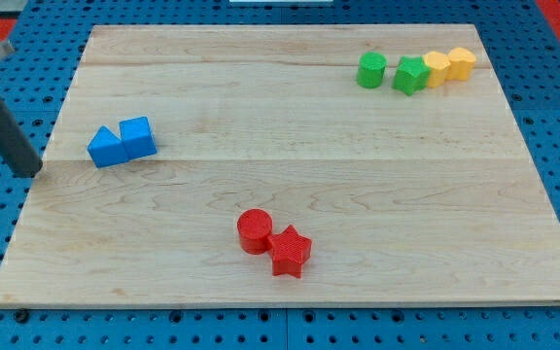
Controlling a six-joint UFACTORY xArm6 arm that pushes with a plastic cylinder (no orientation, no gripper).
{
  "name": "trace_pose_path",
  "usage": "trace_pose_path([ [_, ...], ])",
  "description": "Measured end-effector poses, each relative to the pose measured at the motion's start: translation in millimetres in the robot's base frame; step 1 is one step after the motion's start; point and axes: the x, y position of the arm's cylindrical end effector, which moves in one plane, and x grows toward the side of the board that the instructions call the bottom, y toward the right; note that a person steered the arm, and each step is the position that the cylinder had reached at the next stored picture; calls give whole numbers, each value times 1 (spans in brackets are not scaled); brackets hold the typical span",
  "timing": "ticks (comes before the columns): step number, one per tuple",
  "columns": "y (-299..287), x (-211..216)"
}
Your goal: Move the blue cube parallel to the right of blue triangle
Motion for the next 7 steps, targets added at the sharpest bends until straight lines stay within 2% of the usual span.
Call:
trace_pose_path([
  [3,68,-40],
  [6,185,-90],
  [7,199,-91],
])
